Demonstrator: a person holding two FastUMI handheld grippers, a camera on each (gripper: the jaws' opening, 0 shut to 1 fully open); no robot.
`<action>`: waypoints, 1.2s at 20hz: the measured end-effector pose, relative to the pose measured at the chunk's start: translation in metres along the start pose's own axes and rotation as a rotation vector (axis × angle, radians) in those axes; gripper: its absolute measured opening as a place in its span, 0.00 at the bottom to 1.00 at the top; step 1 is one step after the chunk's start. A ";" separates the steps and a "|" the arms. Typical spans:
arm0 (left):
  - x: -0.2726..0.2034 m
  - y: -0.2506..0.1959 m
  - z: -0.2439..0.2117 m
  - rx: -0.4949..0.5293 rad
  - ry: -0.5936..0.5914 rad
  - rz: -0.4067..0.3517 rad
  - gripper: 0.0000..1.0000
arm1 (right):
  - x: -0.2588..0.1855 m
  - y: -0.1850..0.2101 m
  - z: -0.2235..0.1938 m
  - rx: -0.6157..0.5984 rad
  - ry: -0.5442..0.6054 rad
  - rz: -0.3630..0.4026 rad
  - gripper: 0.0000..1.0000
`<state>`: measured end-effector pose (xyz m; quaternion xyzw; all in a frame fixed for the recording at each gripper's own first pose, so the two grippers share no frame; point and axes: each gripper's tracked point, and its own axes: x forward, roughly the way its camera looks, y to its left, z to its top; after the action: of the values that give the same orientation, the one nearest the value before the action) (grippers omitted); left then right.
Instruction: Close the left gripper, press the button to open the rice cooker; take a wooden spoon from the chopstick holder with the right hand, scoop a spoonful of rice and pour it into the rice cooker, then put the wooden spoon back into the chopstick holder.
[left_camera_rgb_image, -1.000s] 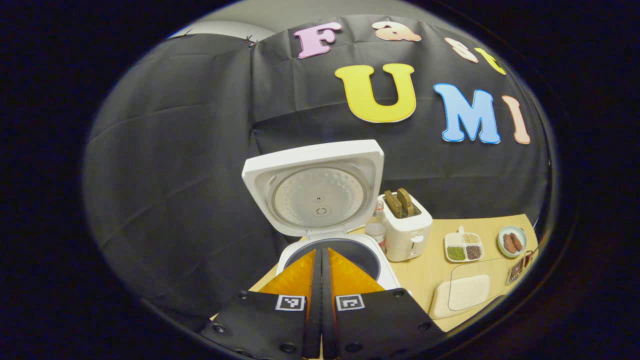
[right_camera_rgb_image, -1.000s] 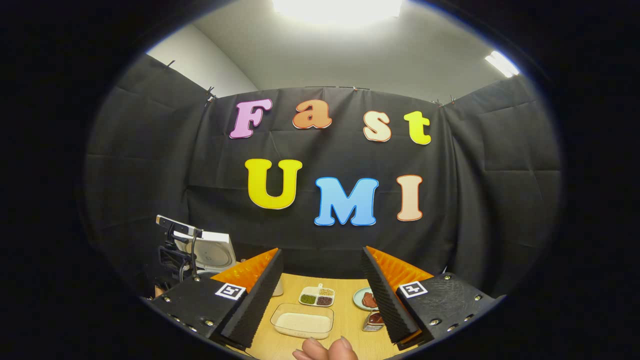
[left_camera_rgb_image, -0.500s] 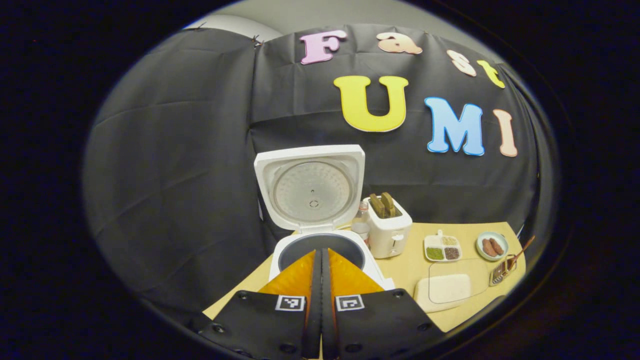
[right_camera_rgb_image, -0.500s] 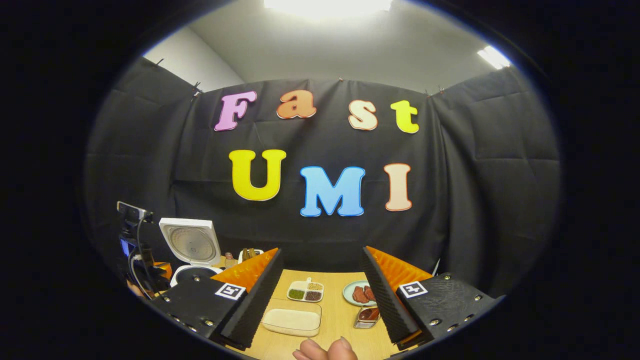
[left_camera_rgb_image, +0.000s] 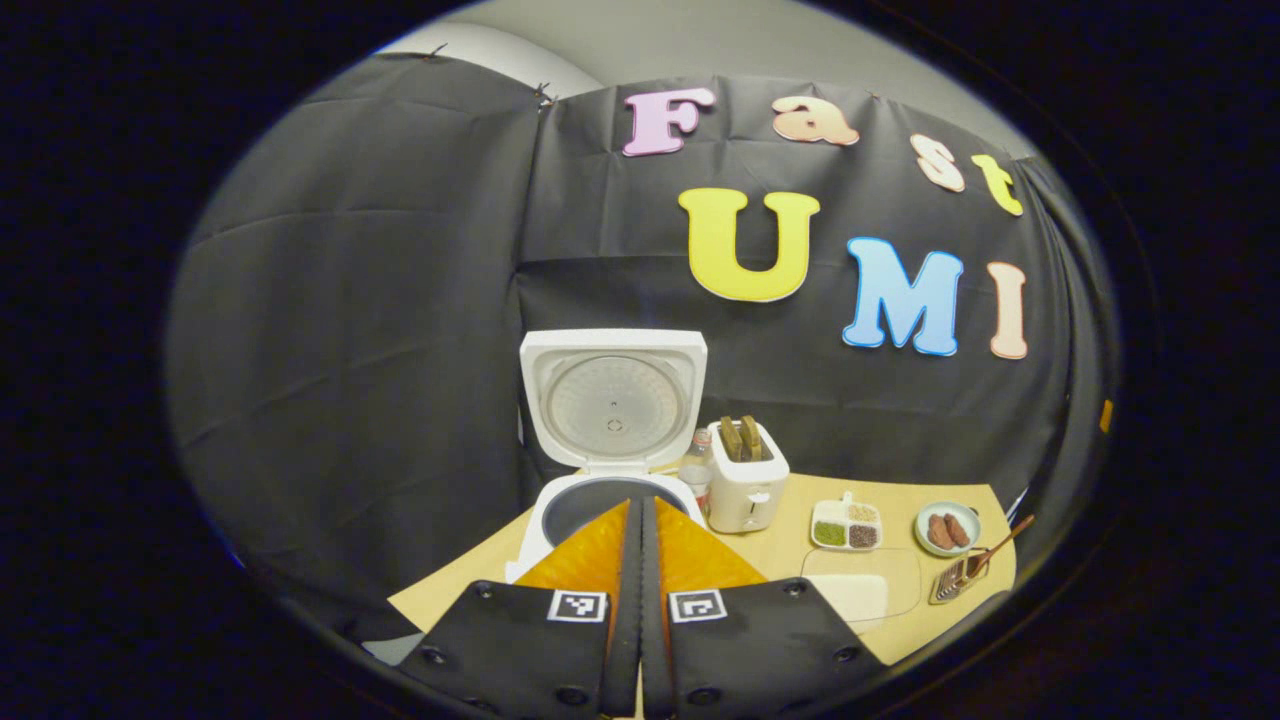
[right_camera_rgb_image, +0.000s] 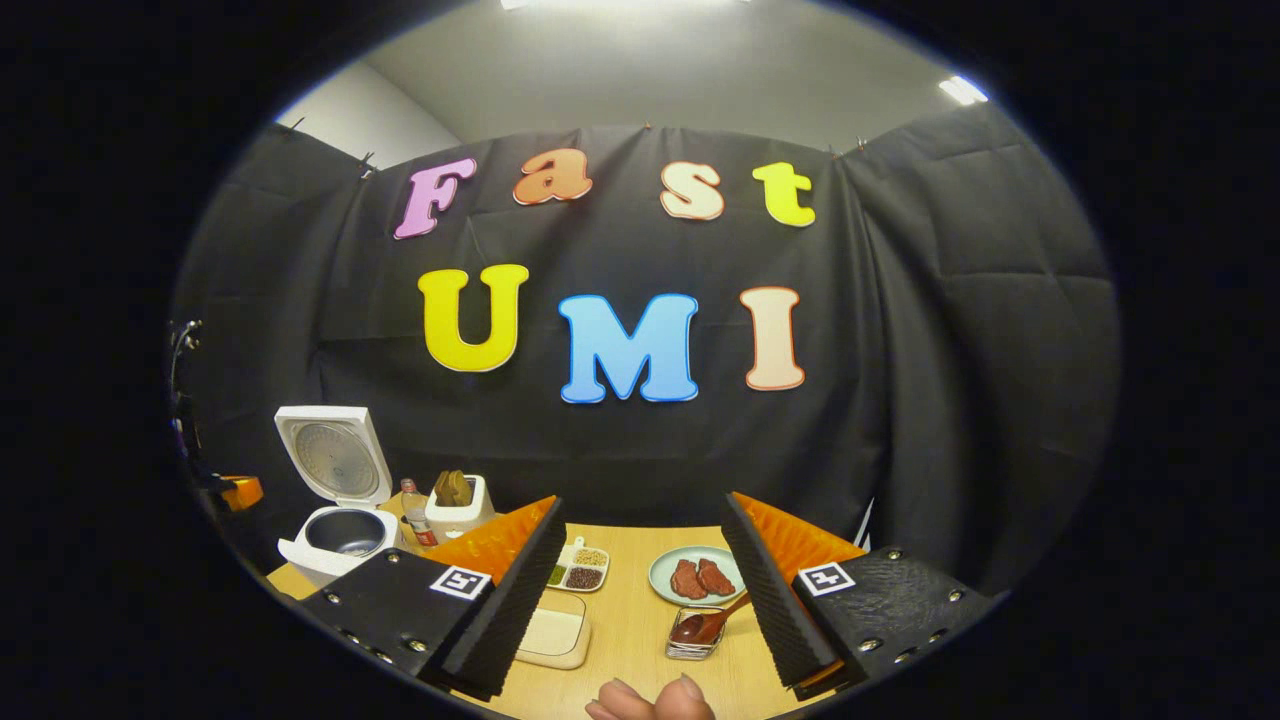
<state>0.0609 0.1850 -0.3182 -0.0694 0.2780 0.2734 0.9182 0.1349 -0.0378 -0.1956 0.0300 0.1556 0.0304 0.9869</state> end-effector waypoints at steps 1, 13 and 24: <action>-0.011 -0.006 0.004 -0.003 -0.009 -0.005 0.09 | 0.009 -0.014 -0.010 0.026 0.017 -0.006 0.96; -0.102 -0.056 0.016 0.018 -0.049 -0.027 0.18 | 0.105 -0.128 -0.135 0.211 0.137 -0.093 0.96; -0.132 -0.098 0.020 0.140 -0.052 -0.069 0.76 | 0.170 -0.124 -0.236 0.436 0.291 -0.062 0.93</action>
<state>0.0316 0.0473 -0.2314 -0.0073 0.2698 0.2232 0.9367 0.2298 -0.1380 -0.4801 0.2322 0.2999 -0.0299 0.9248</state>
